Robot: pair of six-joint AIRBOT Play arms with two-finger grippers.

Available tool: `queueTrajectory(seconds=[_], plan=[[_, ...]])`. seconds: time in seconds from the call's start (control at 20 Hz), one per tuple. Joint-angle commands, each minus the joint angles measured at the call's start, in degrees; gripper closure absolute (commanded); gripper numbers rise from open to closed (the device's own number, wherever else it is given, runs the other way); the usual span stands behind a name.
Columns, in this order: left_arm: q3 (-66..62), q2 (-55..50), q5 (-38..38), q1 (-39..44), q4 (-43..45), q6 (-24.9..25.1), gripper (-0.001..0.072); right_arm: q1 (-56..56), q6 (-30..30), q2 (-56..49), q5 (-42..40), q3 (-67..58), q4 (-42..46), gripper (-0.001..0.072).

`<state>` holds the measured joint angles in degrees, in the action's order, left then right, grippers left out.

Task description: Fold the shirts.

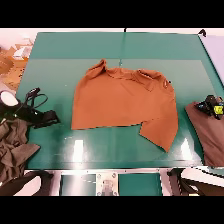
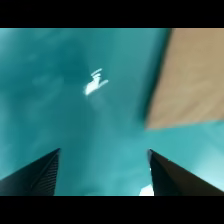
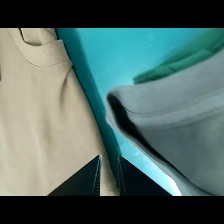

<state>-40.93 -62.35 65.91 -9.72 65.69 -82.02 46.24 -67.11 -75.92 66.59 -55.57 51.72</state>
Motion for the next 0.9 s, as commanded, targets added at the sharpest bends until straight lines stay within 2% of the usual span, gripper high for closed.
queueTrajectory(seconds=[0.0,0.25,0.55,0.6,0.65,0.7,0.85], plan=[[6.93,-0.17,-10.32,-2.34,-12.92,5.62,0.0178,0.24,0.31,0.11,-1.05,0.42,-0.26,0.0561],[7.65,-11.34,-6.8,-1.01,-28.06,16.68,0.0178,0.24,0.28,0.11,-1.68,0.42,-0.26,0.056],[6.95,-16.24,-6.99,3.8,-28.76,20.26,0.0179,0.24,0.28,0.11,-1.46,0.42,-0.2,0.0551],[6.05,-16.24,-6.93,3.28,-28.46,20.24,0.023,0.26,0.28,0.11,-1.4,0.44,0.0,0.0482],[5.11,-16.24,-6.62,2.51,-28.15,21.11,0.0516,0.26,0.28,0.11,-1.18,0.55,0.0,0.043],[4.09,-16.22,-6.1,1.64,-27.85,22.49,0.068,0.26,0.31,0.11,-0.96,0.87,0.02,0.0422],[1.4,-16.24,-3.76,-1.2,-24.04,22.47,0.0687,0.26,0.28,-0.31,-0.44,3.04,0.0,0.0422]])
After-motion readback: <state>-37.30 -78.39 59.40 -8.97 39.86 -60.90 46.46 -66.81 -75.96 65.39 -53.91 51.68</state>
